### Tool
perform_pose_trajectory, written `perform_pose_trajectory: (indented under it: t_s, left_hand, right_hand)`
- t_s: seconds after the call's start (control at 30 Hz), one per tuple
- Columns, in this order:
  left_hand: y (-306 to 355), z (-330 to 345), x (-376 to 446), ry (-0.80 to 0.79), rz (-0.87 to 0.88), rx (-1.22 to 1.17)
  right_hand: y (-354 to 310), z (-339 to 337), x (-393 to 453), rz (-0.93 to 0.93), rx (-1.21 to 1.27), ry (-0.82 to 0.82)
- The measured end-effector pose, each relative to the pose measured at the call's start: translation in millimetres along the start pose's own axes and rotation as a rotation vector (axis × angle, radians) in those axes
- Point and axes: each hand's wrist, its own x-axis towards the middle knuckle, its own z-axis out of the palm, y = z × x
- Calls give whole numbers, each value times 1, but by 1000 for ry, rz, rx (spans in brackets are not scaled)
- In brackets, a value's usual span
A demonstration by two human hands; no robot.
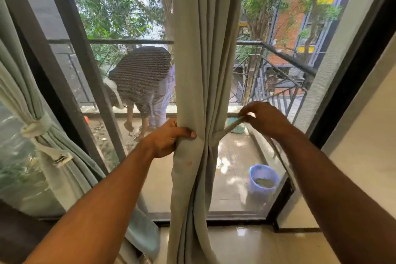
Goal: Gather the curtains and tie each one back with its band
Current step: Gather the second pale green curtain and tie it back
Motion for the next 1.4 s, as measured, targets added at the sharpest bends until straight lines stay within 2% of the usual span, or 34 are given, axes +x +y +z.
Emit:
perform_pose_trajectory:
  t_s: [0.07, 0.13, 0.17, 0.27, 0.37, 0.47, 0.53, 0.57, 0.63, 0.7, 0.77, 0.87, 0.93, 1.03, 1.13, 1.3, 1.4]
  left_hand:
    - [-4, 7, 1, -75, -29, -34]
    - [-8, 13, 3, -69, -5, -73]
    - [-10, 16, 4, -28, 11, -90]
    - [-14, 14, 7, 139, 42, -95]
    - [-10, 6, 0, 135, 16, 3]
    - [-3, 2, -9, 180, -68, 333]
    - [-1, 0, -14, 325, -60, 664]
    - [0, -2, -16, 403, -45, 827]
    - [6, -2, -19, 494, -79, 1104]
    - [17, 3, -19, 509, -198, 1314]
    - [26, 10, -15, 508, -274, 1464]
    - [36, 23, -8, 492, -243, 1637]
    - [43, 28, -5, 481, -263, 1714]
    - [47, 32, -11, 447, -293, 1778]
    - [44, 32, -21, 411, -297, 1867]
    - [43, 45, -29, 322, -295, 2051]
    - [47, 47, -35, 217, -317, 2020]
  right_hand:
    - [-19, 10, 9, -93, 43, 49]
    - [-37, 23, 10, -139, 227, 148]
    - [-44, 30, 8, -96, 367, 169]
    - [-62, 44, 6, 46, 655, 30]
    - [-72, 48, 6, 95, 1017, 52]
    - [-76, 52, 1, 144, 1201, -96]
    - [-76, 57, -2, 206, 1332, -183]
    - [-75, 60, -4, 226, 1398, -177]
    - [-72, 70, -15, 251, 1486, -39]
    - [-67, 78, -30, 184, 1415, 170]
    - [-67, 85, -44, 8, 1161, 260]
    - [-75, 97, -47, -175, 702, 384]
    - [-81, 101, -45, -173, 568, 462]
    - [-84, 99, -43, -111, 428, 473]
    - [-86, 94, -40, -51, 345, 384]
    - [-99, 91, -35, 58, 376, 347]
    - [-105, 93, -34, 100, 364, 372]
